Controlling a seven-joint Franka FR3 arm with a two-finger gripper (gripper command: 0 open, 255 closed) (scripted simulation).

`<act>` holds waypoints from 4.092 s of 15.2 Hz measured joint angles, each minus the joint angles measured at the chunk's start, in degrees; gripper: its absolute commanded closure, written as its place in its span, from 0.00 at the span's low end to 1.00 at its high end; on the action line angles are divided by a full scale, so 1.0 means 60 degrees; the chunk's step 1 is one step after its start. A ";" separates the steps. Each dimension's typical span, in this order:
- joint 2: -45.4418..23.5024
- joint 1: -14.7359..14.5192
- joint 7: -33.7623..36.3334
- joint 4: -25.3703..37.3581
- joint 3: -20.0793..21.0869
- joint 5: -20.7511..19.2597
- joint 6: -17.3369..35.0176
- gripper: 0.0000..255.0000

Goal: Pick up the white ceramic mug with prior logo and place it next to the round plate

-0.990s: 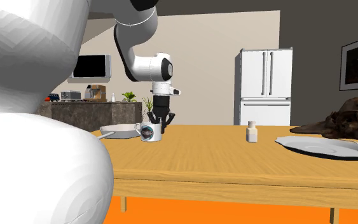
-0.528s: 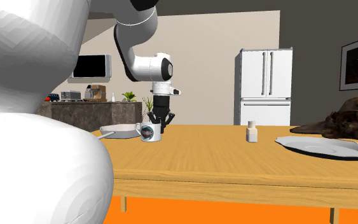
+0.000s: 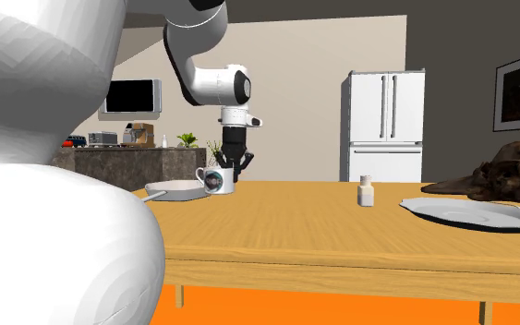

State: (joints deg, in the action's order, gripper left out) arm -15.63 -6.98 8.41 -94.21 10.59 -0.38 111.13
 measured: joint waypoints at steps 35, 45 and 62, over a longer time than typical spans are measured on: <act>0.2144 0.1646 -0.2703 0.0047 -0.1064 0.0496 -0.2276 1.00; 0.2669 0.2761 -0.4907 -0.0558 -0.2148 0.0549 -0.2307 1.00; 0.1962 0.4374 -0.8116 -0.0061 -0.3718 0.0665 -0.2276 1.00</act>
State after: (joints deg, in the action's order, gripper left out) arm -3.86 19.26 -40.28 -94.57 -11.72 3.61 97.47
